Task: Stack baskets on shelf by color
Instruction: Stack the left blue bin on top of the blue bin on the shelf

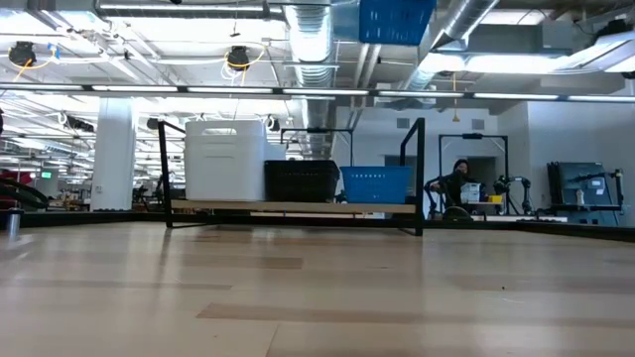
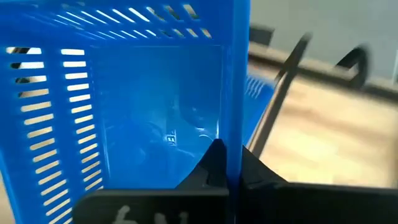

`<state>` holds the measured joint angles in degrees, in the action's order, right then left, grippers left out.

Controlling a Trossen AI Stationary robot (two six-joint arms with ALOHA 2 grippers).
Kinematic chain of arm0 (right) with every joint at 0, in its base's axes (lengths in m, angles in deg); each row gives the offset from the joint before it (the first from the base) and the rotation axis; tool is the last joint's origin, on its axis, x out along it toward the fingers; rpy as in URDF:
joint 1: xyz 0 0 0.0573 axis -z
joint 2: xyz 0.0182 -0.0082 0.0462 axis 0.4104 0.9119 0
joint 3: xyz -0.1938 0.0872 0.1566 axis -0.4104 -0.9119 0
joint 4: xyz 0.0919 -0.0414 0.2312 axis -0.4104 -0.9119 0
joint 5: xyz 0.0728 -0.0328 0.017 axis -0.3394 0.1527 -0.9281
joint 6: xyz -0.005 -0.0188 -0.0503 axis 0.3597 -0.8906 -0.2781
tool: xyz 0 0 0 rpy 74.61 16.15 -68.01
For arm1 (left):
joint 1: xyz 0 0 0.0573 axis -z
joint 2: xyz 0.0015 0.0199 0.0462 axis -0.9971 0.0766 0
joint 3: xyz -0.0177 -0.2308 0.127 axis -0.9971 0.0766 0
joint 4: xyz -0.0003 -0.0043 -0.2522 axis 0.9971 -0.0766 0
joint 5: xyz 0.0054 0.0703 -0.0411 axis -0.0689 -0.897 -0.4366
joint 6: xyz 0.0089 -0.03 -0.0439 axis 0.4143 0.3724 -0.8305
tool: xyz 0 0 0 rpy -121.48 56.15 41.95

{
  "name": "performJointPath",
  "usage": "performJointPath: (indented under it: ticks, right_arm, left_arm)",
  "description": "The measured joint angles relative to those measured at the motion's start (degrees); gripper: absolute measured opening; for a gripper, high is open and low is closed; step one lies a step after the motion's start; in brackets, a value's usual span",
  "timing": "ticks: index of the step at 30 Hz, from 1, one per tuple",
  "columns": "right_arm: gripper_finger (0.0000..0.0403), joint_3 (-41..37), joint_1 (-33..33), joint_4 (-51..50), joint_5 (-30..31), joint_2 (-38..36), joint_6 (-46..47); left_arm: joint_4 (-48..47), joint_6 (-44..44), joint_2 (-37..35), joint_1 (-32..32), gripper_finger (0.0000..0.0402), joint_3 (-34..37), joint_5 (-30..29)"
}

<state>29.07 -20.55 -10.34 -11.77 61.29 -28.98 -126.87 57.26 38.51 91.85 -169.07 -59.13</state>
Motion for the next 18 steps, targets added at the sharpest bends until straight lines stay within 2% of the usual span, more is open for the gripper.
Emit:
performJointPath:
  ticks: [4,8,12,18]
  right_arm:
    - [0.0001,0.0,7.4,4.0,-0.5,0.4,-2.5]
    - [0.0001,0.0,12.2,10.1,-5.3,3.4,-5.6]
    - [0.0001,-0.2,14.6,14.4,-10.7,7.0,-9.1]
    - [0.0001,-1.0,14.9,14.0,-12.2,9.5,-9.1]
  left_arm:
    - [0.0,-2.8,0.0,0.0,0.0109,0.0,0.0]
    - [0.0,-4.5,0.0,0.0,0.0109,0.0,0.0]
    - [0.0,-4.8,0.0,0.0,0.0109,0.0,-0.1]
    - [0.0,-4.1,0.0,0.0,0.0109,0.0,-0.1]
